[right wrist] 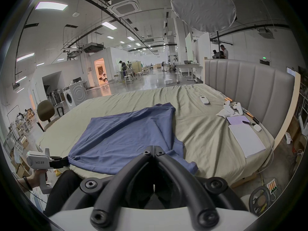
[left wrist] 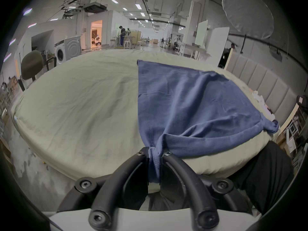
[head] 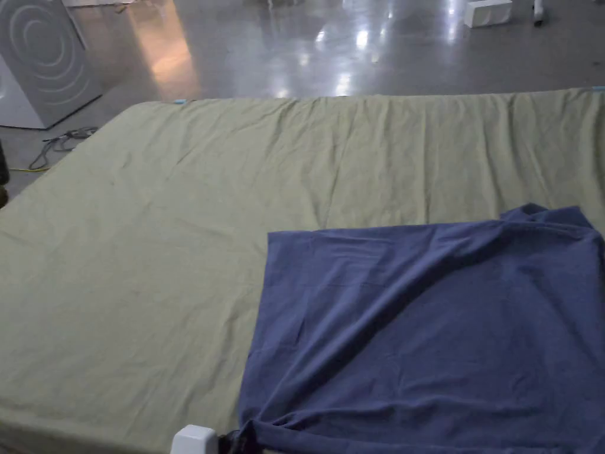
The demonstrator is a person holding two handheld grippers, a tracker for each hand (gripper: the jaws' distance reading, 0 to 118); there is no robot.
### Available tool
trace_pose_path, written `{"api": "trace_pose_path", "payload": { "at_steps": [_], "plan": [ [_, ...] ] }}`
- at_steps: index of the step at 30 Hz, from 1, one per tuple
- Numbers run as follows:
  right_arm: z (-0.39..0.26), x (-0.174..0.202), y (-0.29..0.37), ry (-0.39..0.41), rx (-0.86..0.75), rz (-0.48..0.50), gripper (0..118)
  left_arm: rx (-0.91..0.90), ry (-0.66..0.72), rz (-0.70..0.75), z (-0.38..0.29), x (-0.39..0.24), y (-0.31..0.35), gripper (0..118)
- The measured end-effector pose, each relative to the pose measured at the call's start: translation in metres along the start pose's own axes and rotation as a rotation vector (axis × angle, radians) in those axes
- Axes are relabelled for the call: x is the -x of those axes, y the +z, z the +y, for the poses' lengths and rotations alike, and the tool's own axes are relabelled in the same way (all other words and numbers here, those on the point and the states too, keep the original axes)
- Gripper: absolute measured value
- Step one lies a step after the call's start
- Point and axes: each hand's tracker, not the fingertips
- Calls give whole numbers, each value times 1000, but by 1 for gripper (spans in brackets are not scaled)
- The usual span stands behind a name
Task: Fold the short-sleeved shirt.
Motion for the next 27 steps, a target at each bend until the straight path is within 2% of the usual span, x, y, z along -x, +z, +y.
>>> {"api": "trace_pose_path", "payload": {
  "at_steps": [4,5,7,8,10,12,16,18,21,22,25,27],
  "plan": [
    [-12,-26,2,-57,8,-92,2,46,17,3,7,1,-7,11],
    [-16,-34,1,-82,10,-118,19,62,17,3,9,1,-9,11],
    [-26,-52,-4,-131,19,-149,67,82,-12,12,11,-3,-10,11],
    [-35,-60,-8,-136,39,-176,79,92,-40,21,12,-6,-10,11],
    [-45,-68,-15,-97,63,-204,78,98,-75,34,12,-8,-12,11],
    [-58,-74,-28,-73,129,-180,78,106,-68,39,15,-9,-12,11],
    [-81,-82,-63,-115,212,-104,78,119,-38,39,16,-9,-14,11],
    [-91,-87,-81,-161,232,-84,78,123,-36,41,15,-8,-16,11],
    [-99,-94,-105,-188,244,-78,77,130,-24,41,17,-11,-16,11],
    [-99,-98,-111,-206,256,-71,74,131,-24,42,18,-12,-16,11],
    [-99,-108,-124,-225,274,-28,48,133,-21,42,17,-11,-16,11],
    [-97,-112,-130,-217,284,-5,40,133,-21,43,17,-10,-16,11]
  ]
}}
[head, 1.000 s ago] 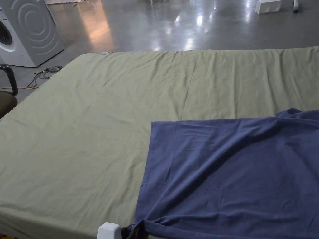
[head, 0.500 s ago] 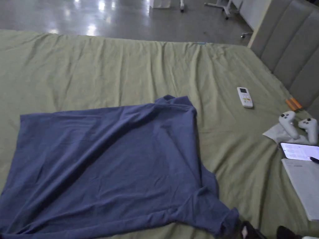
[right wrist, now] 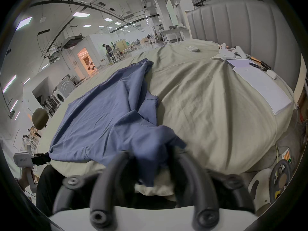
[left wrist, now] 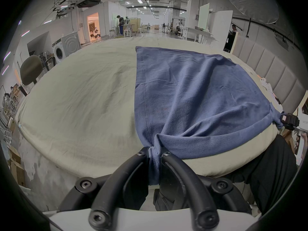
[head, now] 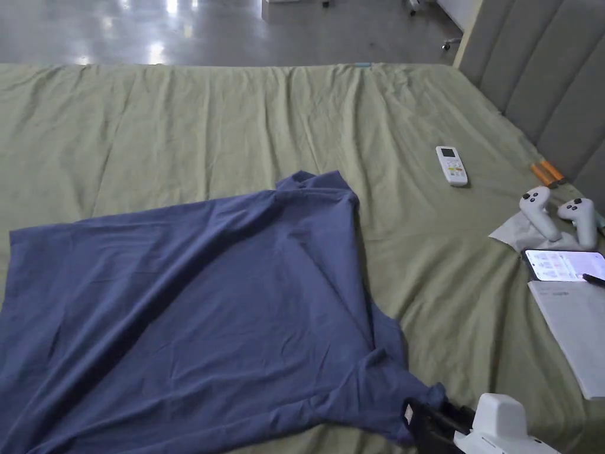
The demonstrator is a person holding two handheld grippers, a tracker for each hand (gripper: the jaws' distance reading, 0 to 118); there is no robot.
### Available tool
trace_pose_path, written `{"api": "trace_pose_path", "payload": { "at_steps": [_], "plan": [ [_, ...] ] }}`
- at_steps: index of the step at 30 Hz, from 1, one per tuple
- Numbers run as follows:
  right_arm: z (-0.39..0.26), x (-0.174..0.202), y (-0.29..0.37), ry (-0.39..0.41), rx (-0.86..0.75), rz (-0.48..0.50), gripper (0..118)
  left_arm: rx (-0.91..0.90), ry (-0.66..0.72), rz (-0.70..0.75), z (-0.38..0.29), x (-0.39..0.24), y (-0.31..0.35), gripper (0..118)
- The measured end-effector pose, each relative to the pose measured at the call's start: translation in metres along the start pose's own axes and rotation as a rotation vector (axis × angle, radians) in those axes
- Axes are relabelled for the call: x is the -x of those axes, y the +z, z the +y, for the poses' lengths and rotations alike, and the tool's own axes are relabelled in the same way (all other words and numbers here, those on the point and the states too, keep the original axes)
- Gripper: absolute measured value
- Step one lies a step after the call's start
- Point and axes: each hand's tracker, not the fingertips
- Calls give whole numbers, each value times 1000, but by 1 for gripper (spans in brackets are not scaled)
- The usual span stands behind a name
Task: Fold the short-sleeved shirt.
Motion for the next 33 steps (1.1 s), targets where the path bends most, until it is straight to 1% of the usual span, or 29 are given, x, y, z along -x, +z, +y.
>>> {"api": "trace_pose_path", "payload": {
  "at_steps": [1,2,3,4,5,7,8,10,11,14,16,19,22,25,27,30,33],
  "plan": [
    [1,0,0,4,-1,10,26,-1,1,0,0,0,0,11],
    [2,0,-1,6,9,38,15,-2,1,1,-1,0,0,11],
    [2,1,-1,7,3,50,14,-4,1,2,-1,0,1,11],
    [2,1,-1,9,2,54,10,-7,1,2,-1,-1,1,11],
    [-1,5,1,11,1,54,8,-13,-3,2,-2,-1,2,11],
    [-1,7,7,17,-19,47,7,-80,-48,-4,-8,-1,10,8],
    [-1,8,12,18,-22,46,7,-129,-75,23,-14,-3,17,8],
    [-1,12,26,23,-70,44,6,-153,-80,36,-20,-6,27,8],
    [-1,12,34,23,-90,46,6,-198,-84,33,-21,-6,36,8],
    [-5,14,56,24,-141,61,6,-244,-86,-1,-17,-1,53,8],
    [-5,18,65,37,-165,64,6,-261,-101,-17,-14,0,63,8],
    [-4,21,78,63,-188,46,6,-272,-165,-31,-13,-2,73,8],
    [-6,19,88,53,-201,34,6,-272,-205,-35,-20,0,75,8],
    [-4,12,93,50,-206,27,6,-265,-205,-48,-26,3,75,8],
    [-1,14,97,71,-202,27,6,-257,-209,-54,-28,3,76,8],
    [8,21,100,134,-197,31,6,-245,-211,-76,-27,3,78,8],
    [34,24,89,181,-208,45,6,-249,-225,-88,-14,6,75,8]
  ]
}}
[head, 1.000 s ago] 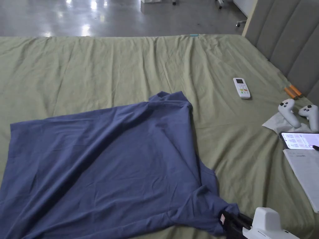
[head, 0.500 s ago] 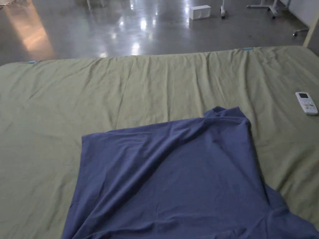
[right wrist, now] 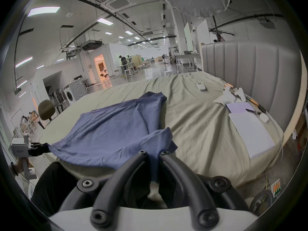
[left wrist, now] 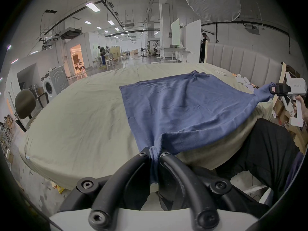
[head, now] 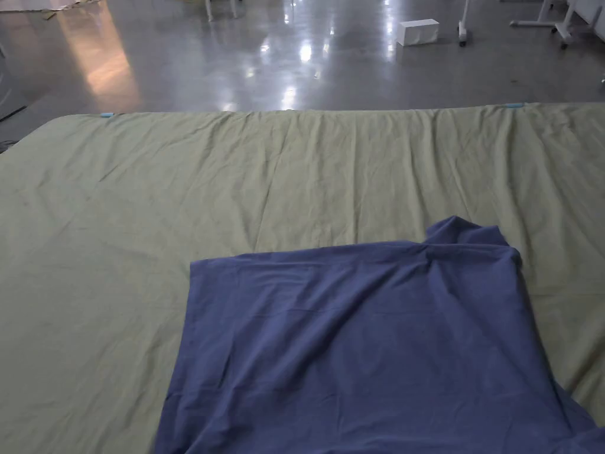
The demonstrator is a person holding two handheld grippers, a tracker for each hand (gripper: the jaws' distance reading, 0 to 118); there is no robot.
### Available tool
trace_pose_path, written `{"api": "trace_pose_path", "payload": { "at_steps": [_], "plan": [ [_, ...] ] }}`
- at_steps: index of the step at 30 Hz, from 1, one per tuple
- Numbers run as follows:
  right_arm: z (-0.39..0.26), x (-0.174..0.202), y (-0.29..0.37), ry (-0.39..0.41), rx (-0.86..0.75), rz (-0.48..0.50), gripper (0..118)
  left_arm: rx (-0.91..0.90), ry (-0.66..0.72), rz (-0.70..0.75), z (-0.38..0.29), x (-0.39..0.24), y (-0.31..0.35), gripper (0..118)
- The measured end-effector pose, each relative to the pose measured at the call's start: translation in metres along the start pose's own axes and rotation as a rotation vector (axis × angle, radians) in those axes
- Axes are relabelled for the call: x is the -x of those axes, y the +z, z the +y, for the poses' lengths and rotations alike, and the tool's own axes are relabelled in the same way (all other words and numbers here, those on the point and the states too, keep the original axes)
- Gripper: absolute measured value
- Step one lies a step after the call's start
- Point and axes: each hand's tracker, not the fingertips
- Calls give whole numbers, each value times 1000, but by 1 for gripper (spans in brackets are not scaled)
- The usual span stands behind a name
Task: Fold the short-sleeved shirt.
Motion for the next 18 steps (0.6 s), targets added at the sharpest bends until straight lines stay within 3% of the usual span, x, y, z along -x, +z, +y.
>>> {"api": "trace_pose_path", "payload": {
  "at_steps": [8,11,15,16,17,18],
  "plan": [
    [111,7,-123,74,26,35,6,21,90,-53,58,42,-77,8],
    [139,15,-194,61,128,45,6,105,205,-82,81,57,-127,8],
    [138,22,-265,109,251,51,6,204,229,-75,90,66,-185,10],
    [131,22,-281,133,287,28,7,206,253,-87,88,68,-193,21],
    [126,23,-293,155,330,32,15,186,285,-128,91,71,-200,51],
    [123,23,-302,167,342,33,36,184,303,-139,90,73,-204,73]
  ]
}}
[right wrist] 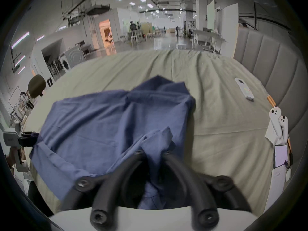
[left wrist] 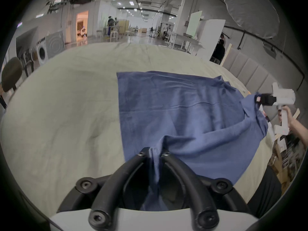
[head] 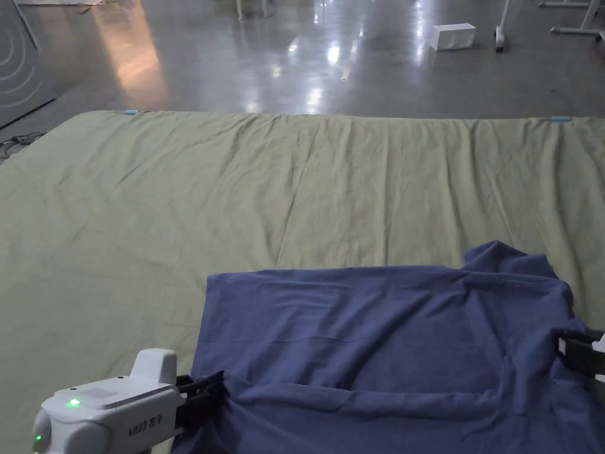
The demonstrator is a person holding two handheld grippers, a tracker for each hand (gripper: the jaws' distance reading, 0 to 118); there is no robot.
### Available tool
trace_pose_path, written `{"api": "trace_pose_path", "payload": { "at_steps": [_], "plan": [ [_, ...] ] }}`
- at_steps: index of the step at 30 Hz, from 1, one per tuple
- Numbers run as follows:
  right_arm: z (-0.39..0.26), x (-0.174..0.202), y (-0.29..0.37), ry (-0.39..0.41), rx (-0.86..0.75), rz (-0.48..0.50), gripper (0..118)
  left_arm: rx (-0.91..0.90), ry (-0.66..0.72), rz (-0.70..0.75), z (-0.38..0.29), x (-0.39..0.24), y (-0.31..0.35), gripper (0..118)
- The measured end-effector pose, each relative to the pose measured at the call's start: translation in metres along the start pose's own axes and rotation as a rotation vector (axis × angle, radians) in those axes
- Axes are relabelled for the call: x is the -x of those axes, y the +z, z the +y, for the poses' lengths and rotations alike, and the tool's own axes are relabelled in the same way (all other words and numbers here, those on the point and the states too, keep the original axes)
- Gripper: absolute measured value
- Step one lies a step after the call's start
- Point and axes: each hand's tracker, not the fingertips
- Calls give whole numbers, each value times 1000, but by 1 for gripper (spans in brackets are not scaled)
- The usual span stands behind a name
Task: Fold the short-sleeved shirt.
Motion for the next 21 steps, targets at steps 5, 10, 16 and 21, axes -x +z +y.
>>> {"api": "trace_pose_path", "payload": {
  "at_steps": [5,10,16,21],
  "plan": [
    [-18,-5,-4,-37,-16,0,73,-52,17,45,4,3,20,94],
    [-38,-12,76,-83,-208,-15,73,-331,-170,149,6,-24,115,94],
    [-92,29,211,-119,-463,-36,73,-558,-190,149,-18,-85,235,94],
    [-134,78,279,-77,-602,-79,70,-635,-137,195,-53,-129,275,65]
  ]
}}
